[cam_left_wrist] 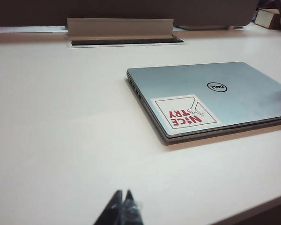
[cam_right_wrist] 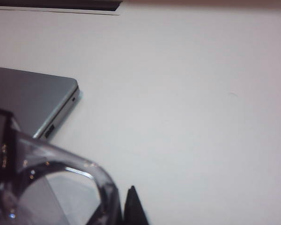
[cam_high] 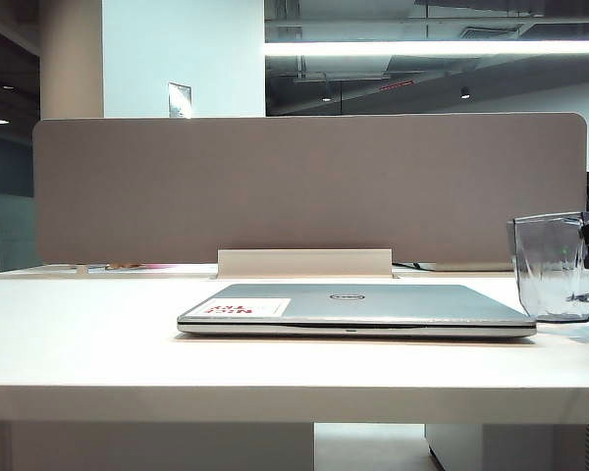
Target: Pick up the water cup and place it on the right side of the laptop.
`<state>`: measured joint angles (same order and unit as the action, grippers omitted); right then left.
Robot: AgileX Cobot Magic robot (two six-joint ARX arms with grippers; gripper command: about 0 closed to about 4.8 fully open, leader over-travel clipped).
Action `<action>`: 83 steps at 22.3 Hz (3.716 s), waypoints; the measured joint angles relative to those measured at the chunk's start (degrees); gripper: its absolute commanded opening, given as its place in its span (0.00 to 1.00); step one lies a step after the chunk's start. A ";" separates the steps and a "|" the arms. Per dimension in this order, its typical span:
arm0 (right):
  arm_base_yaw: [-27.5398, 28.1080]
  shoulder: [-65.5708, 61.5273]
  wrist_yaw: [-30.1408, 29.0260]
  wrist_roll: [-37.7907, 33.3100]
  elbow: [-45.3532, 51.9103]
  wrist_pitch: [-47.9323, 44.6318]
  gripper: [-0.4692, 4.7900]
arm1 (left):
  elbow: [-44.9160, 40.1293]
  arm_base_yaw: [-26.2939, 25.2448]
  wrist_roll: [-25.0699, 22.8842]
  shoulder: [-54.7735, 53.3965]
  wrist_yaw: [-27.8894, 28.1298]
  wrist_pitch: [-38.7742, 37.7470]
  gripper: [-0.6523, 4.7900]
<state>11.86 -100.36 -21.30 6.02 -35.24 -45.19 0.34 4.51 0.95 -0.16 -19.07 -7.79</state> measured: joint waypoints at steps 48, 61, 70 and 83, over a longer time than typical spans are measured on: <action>2.29 -3.58 3.21 3.02 -0.20 -3.39 0.32 | 0.02 0.00 0.00 0.00 -0.02 -0.17 0.11; 2.43 -3.54 -0.13 -0.85 -0.20 -3.10 0.40 | 0.02 0.00 0.00 0.00 -0.02 -0.17 0.11; 2.43 -0.87 0.07 -1.31 -0.22 2.93 0.40 | 0.02 0.00 0.00 0.00 -0.02 -0.17 0.11; 2.43 7.41 2.23 -1.03 -0.20 18.80 0.40 | 0.02 0.00 0.00 0.00 -0.02 -0.20 0.11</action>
<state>14.28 -92.95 -19.07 4.99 -35.44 -26.39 0.36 4.51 0.95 -0.16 -19.09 -7.99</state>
